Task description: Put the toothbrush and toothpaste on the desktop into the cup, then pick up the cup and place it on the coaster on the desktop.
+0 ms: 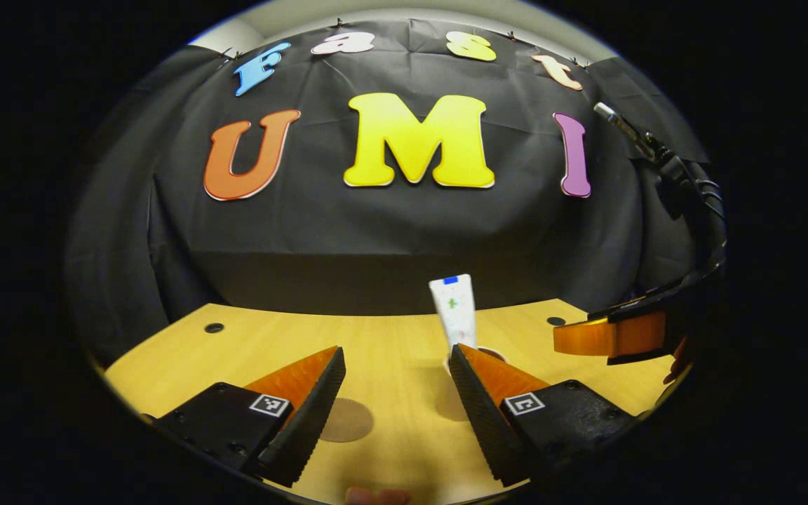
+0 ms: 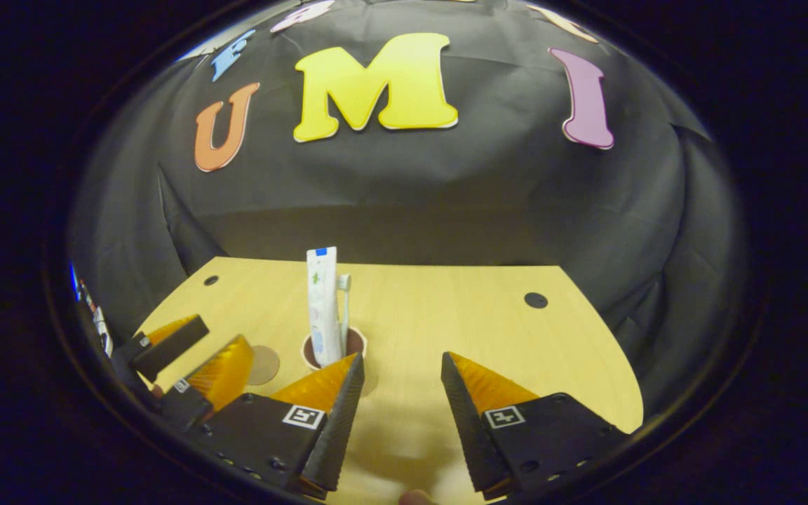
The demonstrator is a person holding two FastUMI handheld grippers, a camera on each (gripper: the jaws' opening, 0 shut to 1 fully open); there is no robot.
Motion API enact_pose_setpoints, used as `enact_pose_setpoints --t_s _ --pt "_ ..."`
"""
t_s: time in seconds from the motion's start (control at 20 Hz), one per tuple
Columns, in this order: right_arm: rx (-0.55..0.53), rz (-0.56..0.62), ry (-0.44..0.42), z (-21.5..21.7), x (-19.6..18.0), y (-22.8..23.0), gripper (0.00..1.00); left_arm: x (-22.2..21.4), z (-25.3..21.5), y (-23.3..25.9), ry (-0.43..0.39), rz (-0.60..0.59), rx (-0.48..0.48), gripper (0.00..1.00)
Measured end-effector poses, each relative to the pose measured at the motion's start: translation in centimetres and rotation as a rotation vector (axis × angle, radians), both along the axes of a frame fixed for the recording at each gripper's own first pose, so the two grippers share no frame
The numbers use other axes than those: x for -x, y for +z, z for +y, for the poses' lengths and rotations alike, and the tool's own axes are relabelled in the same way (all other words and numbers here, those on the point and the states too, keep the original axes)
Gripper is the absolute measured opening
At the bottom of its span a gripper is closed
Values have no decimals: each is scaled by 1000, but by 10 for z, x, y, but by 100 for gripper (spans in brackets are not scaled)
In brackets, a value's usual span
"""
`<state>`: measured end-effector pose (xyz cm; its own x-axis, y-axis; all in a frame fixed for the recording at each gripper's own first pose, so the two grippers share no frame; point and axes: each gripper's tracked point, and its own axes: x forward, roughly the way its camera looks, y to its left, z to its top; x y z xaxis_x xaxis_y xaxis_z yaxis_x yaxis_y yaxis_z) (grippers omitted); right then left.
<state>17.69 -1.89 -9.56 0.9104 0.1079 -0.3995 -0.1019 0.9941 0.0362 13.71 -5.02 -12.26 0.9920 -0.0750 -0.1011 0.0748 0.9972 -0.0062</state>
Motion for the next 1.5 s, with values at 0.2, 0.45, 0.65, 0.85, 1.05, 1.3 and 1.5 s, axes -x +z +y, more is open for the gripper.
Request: enact_pose_setpoints --t_s 0.2,0.45,0.65,0.85,1.05,1.3,1.5 --pt "13 145 15 35 -1 -31 75 13 60 15 80 -3 -28 95" --pt "84 277 -9 52 -13 -56 75 27 97 30 136 10 2 95" --pt "101 409 -34 55 -19 -81 76 32 120 36 175 17 23 95" --pt "99 506 -56 56 -31 -98 75 39 145 31 227 50 36 95" --pt "84 616 -45 64 -34 -106 56 47 167 22 282 93 66 95" --pt "112 663 -28 67 -31 -110 26 48 176 10 313 144 71 95" --pt "129 649 -20 63 -33 -109 14 45 173 8 303 155 74 95"
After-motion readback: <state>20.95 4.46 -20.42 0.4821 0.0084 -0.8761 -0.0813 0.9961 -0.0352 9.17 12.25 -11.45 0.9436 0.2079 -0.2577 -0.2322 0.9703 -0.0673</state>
